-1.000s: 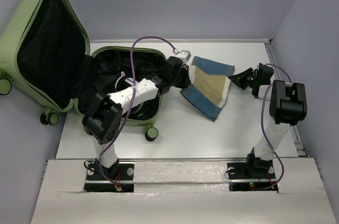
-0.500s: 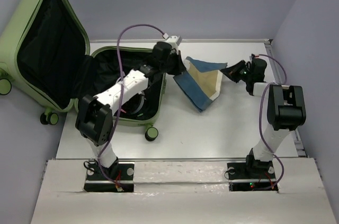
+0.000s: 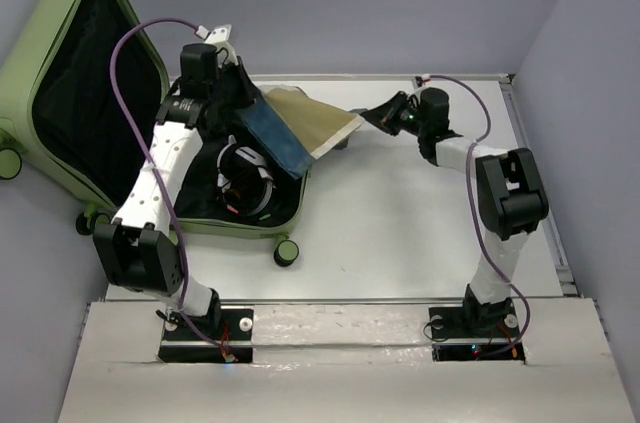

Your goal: Pack the luggage

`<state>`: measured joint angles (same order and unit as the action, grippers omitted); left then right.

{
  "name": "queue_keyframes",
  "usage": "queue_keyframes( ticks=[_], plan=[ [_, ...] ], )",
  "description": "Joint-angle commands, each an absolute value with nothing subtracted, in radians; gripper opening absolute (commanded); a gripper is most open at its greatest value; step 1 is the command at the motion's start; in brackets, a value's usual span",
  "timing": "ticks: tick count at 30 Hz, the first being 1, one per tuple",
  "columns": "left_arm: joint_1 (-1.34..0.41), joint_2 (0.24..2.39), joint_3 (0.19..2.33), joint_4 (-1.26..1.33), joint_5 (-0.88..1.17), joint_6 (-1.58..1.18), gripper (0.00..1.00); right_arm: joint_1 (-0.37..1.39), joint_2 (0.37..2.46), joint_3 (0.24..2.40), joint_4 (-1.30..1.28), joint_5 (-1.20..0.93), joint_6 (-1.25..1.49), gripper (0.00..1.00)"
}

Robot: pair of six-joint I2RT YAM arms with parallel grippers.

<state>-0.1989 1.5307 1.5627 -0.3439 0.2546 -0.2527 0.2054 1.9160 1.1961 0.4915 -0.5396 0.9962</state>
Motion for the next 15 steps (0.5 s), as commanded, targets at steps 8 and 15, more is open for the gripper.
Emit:
queue_keyframes(
  ticks=[8,15],
  plan=[
    [0.156,1.12,1.012,-0.195,0.107,-0.322,0.06,0.393,2.075,1.279,0.439,-0.604,0.905,0.51],
    [0.393,1.184,0.956,-0.126,0.054,-0.403,0.06,0.393,1.948,1.244,0.278,-0.571,0.746,0.89]
  ],
)
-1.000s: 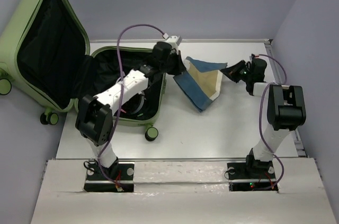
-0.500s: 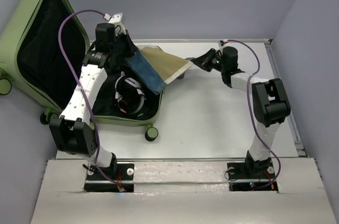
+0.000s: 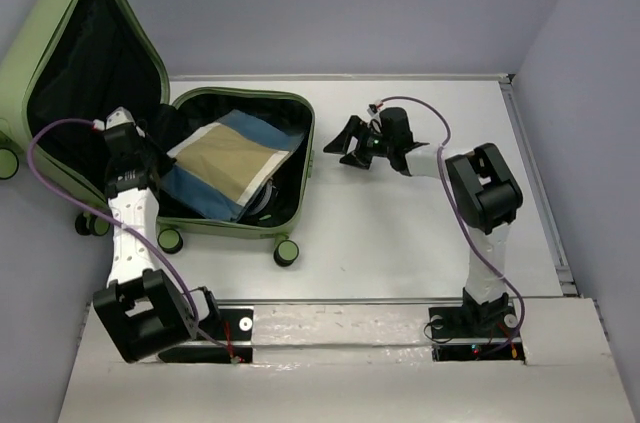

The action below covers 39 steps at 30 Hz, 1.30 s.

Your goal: Pack the luggage

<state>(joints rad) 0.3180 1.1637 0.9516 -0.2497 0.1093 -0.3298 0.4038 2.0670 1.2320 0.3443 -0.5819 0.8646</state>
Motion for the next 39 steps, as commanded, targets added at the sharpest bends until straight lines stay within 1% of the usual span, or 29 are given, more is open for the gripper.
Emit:
queue_keyframes(
  ticks=[1,4,6,7,8,9,10,11,12,13,14,16,17,18,20,21,23,24,25,27,28,31,33,34,35,36,37,38,39],
  plan=[
    [0.406,1.189,0.956,-0.126,0.048,-0.413,0.06,0.393,1.931,1.238,0.272,-0.572,0.732,0.89],
    [0.419,1.161,0.924,-0.115,0.032,-0.434,0.06,0.393,1.876,1.2,0.256,-0.542,0.692,0.89],
    [0.417,1.106,0.891,-0.097,0.028,-0.436,0.06,0.393,1.849,1.183,0.247,-0.529,0.666,0.89],
    [0.417,1.091,0.868,-0.1,0.014,-0.427,0.07,0.393,1.842,1.169,0.247,-0.526,0.661,0.9],
    [0.417,1.063,0.858,-0.098,0.012,-0.416,0.39,0.393,1.833,1.161,0.247,-0.528,0.654,0.9],
    [0.417,1.054,0.848,-0.098,0.012,-0.404,0.6,0.393,1.827,1.152,0.247,-0.529,0.65,0.9],
    [0.413,1.048,0.844,-0.106,0.017,-0.39,0.74,0.393,1.821,1.146,0.247,-0.531,0.644,0.9],
    [0.381,1.039,0.851,-0.127,0.012,-0.364,0.95,0.393,1.803,1.126,0.247,-0.528,0.635,0.9],
    [0.358,1.032,0.857,-0.136,-0.023,-0.357,0.99,0.393,1.792,1.115,0.247,-0.52,0.627,0.91],
    [0.326,1.022,0.865,-0.143,-0.028,-0.353,0.99,0.393,1.777,1.105,0.247,-0.509,0.623,0.91],
    [0.254,0.988,0.88,-0.146,-0.038,-0.348,0.99,0.393,1.761,1.097,0.244,-0.496,0.611,0.91],
    [0.159,0.951,0.914,-0.17,-0.125,-0.348,0.99,0.393,1.711,1.077,0.227,-0.485,0.598,0.91],
    [0.064,0.918,0.958,-0.182,-0.156,-0.347,0.99,0.393,1.691,1.072,0.221,-0.474,0.591,0.91],
    [0.02,0.902,0.986,-0.221,-0.191,-0.35,0.99,0.393,1.672,1.065,0.206,-0.469,0.578,0.91],
    [-0.066,0.862,1.063,-0.265,-0.308,-0.35,0.99,0.393,1.619,1.055,0.195,-0.453,0.555,0.9],
    [-0.122,0.848,1.081,-0.32,-0.398,-0.348,0.99,0.393,1.593,1.045,0.187,-0.448,0.548,0.89],
    [-0.143,0.797,1.107,-0.373,-0.498,-0.348,0.99,0.393,1.573,1.035,0.176,-0.436,0.534,0.88],
    [-0.143,0.773,1.104,-0.418,-0.555,-0.348,0.99,0.393,1.566,1.031,0.175,-0.439,0.526,0.87],
    [-0.143,0.755,1.1,-0.445,-0.68,-0.353,0.99,0.393,1.562,1.026,0.173,-0.443,0.525,0.86],
    [-0.143,0.7,1.088,-0.504,-0.791,-0.356,0.99,0.393,1.552,1.023,0.175,-0.472,0.509,0.86],
    [-0.141,0.687,1.078,-0.511,-0.89,-0.348,0.99,0.393,1.554,1.023,0.175,-0.48,0.506,0.86],
    [-0.123,0.706,1.048,-0.541,-1.044,-0.331,0.99,0.393,1.562,1.022,0.175,-0.541,0.491,0.86],
    [-0.083,0.741,1.032,-0.54,-1.06,-0.336,0.99,0.383,1.577,1.026,0.176,-0.558,0.486,0.86],
    [-0.007,0.747,1.016,-0.51,-1.022,-0.333,0.99,0.383,1.603,1.029,0.175,-0.589,0.482,0.86],
    [-0.006,0.75,1.015,-0.49,-0.981,-0.334,0.99,0.371,1.615,1.031,0.175,-0.589,0.479,0.86],
    [0.14,0.752,0.987,-0.382,-0.939,-0.266,0.99,0.359,1.629,1.037,0.175,-0.616,0.485,0.86],
    [0.219,0.761,0.965,-0.362,-0.881,-0.243,0.99,0.359,1.664,1.042,0.175,-0.632,0.488,0.85],
    [0.288,0.846,1.013,-0.426,-0.909,-0.303,0.99,0.347,1.68,1.045,0.176,-0.662,0.488,0.85],
    [0.313,0.876,1.032,-0.487,-0.917,-0.354,0.99,0.336,1.693,1.046,0.175,-0.67,0.488,0.85]
  ],
)
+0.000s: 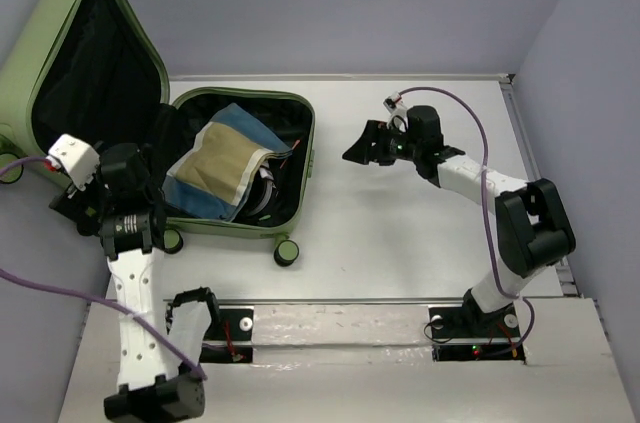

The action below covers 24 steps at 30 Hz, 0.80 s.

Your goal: Pack the luggage

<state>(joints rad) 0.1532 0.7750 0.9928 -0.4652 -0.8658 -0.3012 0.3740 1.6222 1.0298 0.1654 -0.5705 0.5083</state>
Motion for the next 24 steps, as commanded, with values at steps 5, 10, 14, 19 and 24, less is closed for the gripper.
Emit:
queue_keyframes(
  ticks=[5,10,14,19,24],
  plan=[
    [0.339,0.954,1.118,-0.515,-0.978,-0.388,0.99,0.327,1.714,1.045,0.178,-0.69,0.491,0.84],
    [0.331,0.996,1.166,-0.456,-0.89,-0.345,0.85,0.327,1.706,1.039,0.19,-0.704,0.495,0.84],
    [0.302,0.994,1.163,-0.417,-0.864,-0.305,0.44,0.327,1.726,1.04,0.202,-0.716,0.509,0.83],
    [0.256,0.937,1.105,-0.339,-0.816,-0.255,0.06,0.327,1.759,1.04,0.212,-0.693,0.517,0.83],
    [0.059,0.824,1.006,-0.264,-0.845,-0.206,0.06,0.336,1.779,1.014,0.326,-0.687,0.595,0.87]
  ],
)
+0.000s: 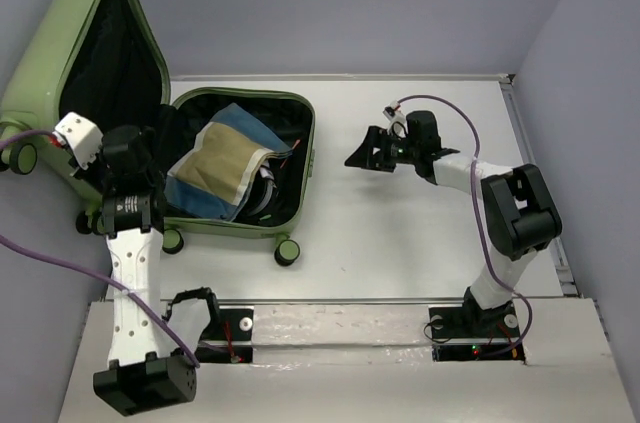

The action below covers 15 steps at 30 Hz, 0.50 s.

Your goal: Pack the luggage

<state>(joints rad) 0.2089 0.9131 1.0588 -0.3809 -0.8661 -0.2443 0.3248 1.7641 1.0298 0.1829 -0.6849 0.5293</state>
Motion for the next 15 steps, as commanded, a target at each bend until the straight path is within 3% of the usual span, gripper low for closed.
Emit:
queue_keyframes(
  ticks=[1,8,15],
  plan=[
    [0.029,0.812,0.996,-0.264,-0.844,-0.212,0.06,0.357,1.781,1.006,0.346,-0.69,0.606,0.9],
    [-0.211,0.732,0.939,-0.25,-0.807,-0.242,0.06,0.465,1.818,1.022,0.515,-0.706,0.736,0.93],
    [-0.51,0.735,0.923,-0.276,-0.82,-0.314,0.06,0.512,1.976,1.162,0.565,-0.655,0.864,0.87]
  ],
)
